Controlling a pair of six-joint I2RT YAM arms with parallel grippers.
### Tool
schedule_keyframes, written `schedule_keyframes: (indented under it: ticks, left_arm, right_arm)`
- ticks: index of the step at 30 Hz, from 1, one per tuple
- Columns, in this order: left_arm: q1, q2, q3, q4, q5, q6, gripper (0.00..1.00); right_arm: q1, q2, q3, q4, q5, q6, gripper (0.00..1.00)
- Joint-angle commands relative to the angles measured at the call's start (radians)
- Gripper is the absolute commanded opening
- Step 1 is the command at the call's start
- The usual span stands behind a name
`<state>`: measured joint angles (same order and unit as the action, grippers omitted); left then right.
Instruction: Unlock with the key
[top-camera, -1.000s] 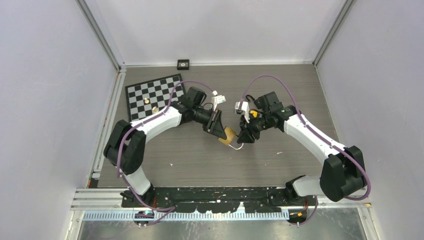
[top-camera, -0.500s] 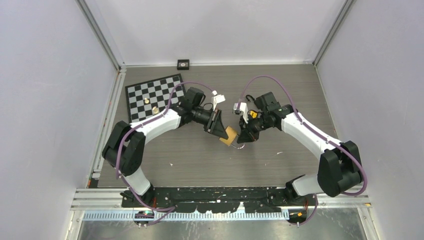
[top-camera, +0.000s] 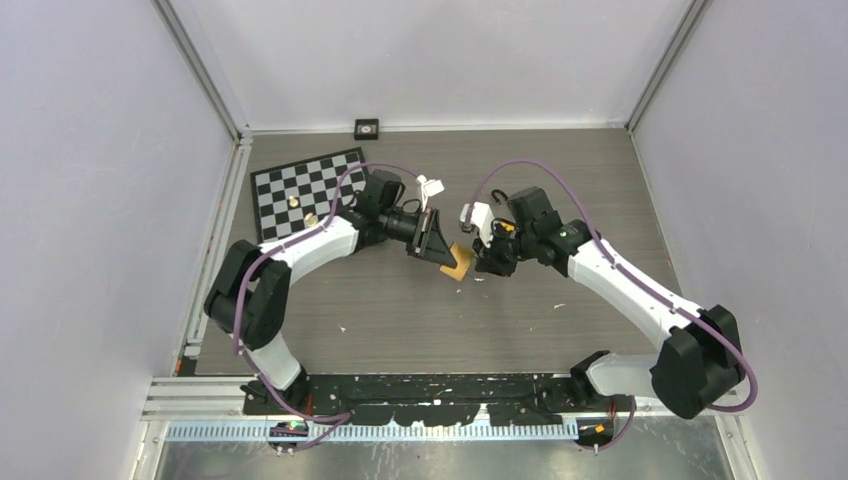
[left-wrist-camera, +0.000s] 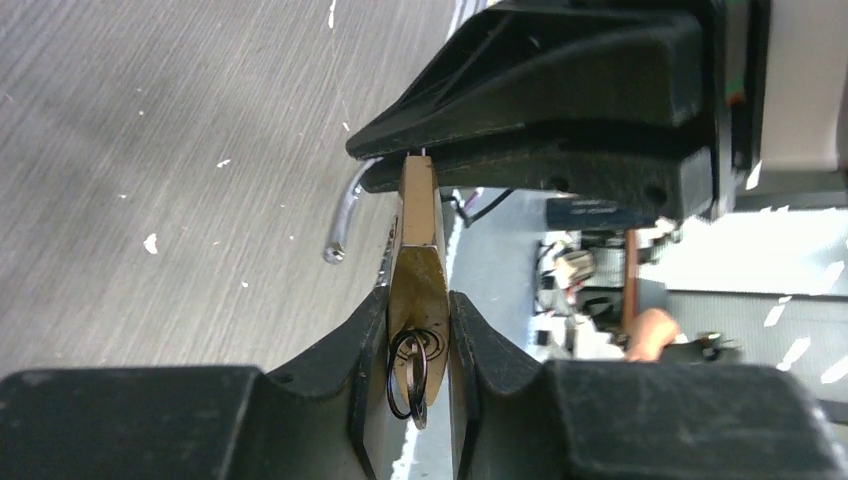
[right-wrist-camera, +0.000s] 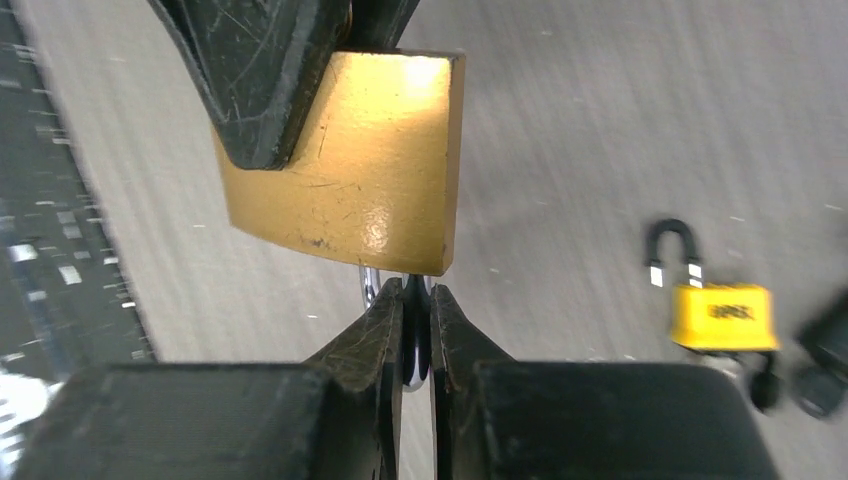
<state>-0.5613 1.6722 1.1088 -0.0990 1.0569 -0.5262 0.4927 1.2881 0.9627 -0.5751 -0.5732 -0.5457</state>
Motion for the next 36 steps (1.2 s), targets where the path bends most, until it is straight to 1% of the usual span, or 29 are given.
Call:
schedule_keyframes:
  ticks: [1,5,8,10,12,14,18,20,21,24,26,28,30,33,36]
  left_arm:
    - [0.029,0.084,0.050,0.213,0.051,-0.302,0.00]
    - [0.035,0.138,0.054,0.368,0.064,-0.502,0.00]
    - [0.047,0.158,0.036,0.493,0.066,-0.629,0.00]
    - [0.052,0.165,0.027,0.574,0.067,-0.695,0.00]
    - [0.056,0.166,0.029,0.585,0.069,-0.699,0.00]
    - [0.061,0.166,0.034,0.580,0.067,-0.678,0.00]
    - [0.083,0.185,0.052,0.505,0.057,-0.570,0.00]
    - [0.103,0.205,0.066,0.477,0.053,-0.520,0.00]
    - [0.111,0.220,0.081,0.470,0.054,-0.497,0.00]
    - [0.123,0.257,0.121,0.453,0.071,-0.444,0.00]
    - [0.123,0.269,0.127,0.489,0.086,-0.460,0.00]
    - [0.123,0.271,0.116,0.570,0.102,-0.502,0.00]
    - [0.123,0.274,0.108,0.618,0.123,-0.526,0.00]
    - [0.124,0.279,0.111,0.575,0.111,-0.481,0.00]
    - [0.123,0.305,0.159,0.463,0.095,-0.369,0.00]
  right_arm:
    - [0.106,-0.078,-0.025,0.133,0.343,-0.032,0.02]
    - [0.172,-0.081,-0.066,0.245,0.610,-0.094,0.03]
    - [0.207,-0.093,-0.114,0.344,0.755,-0.162,0.04]
    - [0.224,-0.092,-0.140,0.403,0.826,-0.213,0.08]
    - [0.237,-0.087,-0.165,0.456,0.871,-0.239,0.16]
    - [0.238,-0.090,-0.172,0.452,0.857,-0.233,0.26]
    - [0.239,-0.114,-0.171,0.407,0.753,-0.171,0.51]
    - [0.238,-0.132,-0.166,0.374,0.703,-0.150,0.60]
    - [0.238,-0.137,-0.161,0.358,0.684,-0.145,0.62]
    - [0.233,-0.154,-0.169,0.346,0.664,-0.129,0.63]
    - [0.219,-0.156,-0.180,0.348,0.656,-0.127,0.63]
    - [0.187,-0.151,-0.190,0.361,0.644,-0.104,0.63]
    - [0.110,-0.140,-0.182,0.362,0.593,-0.048,0.62]
    - [0.002,-0.122,-0.142,0.339,0.492,0.035,0.62]
    - [-0.027,-0.128,-0.127,0.323,0.471,0.055,0.62]
